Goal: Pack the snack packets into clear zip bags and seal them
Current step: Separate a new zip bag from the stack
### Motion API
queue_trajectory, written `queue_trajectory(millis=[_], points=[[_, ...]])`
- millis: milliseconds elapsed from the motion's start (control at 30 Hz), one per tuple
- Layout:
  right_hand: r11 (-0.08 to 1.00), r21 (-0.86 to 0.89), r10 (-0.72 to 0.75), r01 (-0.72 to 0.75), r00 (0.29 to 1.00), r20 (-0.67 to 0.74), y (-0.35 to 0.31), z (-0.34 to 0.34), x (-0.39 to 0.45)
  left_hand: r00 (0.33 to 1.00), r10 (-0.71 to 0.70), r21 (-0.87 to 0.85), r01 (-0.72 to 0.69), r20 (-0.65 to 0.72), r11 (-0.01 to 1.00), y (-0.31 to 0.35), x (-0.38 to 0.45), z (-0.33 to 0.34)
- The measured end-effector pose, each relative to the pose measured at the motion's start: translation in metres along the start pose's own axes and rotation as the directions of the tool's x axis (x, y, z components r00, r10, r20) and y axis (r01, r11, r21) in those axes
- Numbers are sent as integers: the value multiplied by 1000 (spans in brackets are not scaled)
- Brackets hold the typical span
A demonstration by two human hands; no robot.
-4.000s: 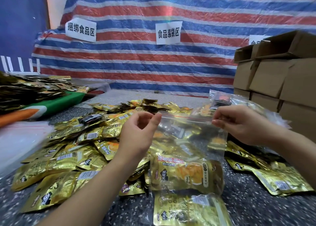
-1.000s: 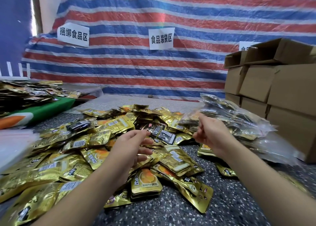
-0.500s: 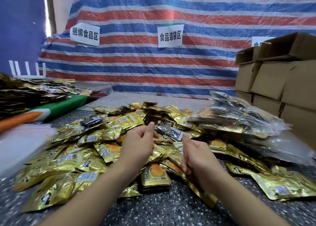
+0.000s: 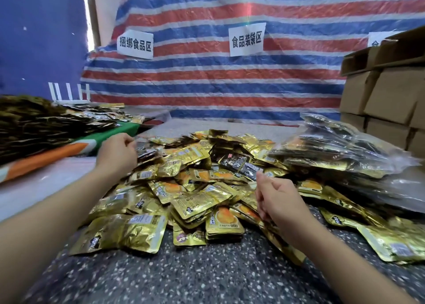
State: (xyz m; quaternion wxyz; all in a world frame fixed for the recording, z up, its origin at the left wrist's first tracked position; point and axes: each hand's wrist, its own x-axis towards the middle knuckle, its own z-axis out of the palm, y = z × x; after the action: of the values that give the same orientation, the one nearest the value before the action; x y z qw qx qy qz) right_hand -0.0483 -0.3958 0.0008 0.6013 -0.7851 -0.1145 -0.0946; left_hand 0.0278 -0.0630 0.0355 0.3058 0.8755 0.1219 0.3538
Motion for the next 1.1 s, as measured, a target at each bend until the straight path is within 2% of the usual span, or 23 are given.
queue_trajectory(millis=[133, 200, 333, 667, 833, 1100], points=[[1000, 15, -6, 7, 1000, -16, 0, 1, 0, 989, -140, 383, 111, 51, 917, -68, 17, -13], [1000, 1, -10, 10, 1000, -14, 0, 0, -1, 973, -194, 535, 99, 123, 839, -92, 16, -17], [1000, -18, -13, 13, 1000, -7, 0, 1, -2, 926, -293, 685, 54, 237, 727, -116, 8, -19], [999, -41, 6, -6, 1000, -17, 1, 1, -1, 942, -236, 693, 5, 239, 721, -110, 4, -23], [998, -61, -2, 1, 1000, -12, 1, 0, 0, 982, -162, 653, 58, 99, 755, -110, 3, -28], [998, -61, 12, -12, 1000, -2, 2, -1, -1, 989, -148, 617, 124, -12, 777, -92, -2, -30]])
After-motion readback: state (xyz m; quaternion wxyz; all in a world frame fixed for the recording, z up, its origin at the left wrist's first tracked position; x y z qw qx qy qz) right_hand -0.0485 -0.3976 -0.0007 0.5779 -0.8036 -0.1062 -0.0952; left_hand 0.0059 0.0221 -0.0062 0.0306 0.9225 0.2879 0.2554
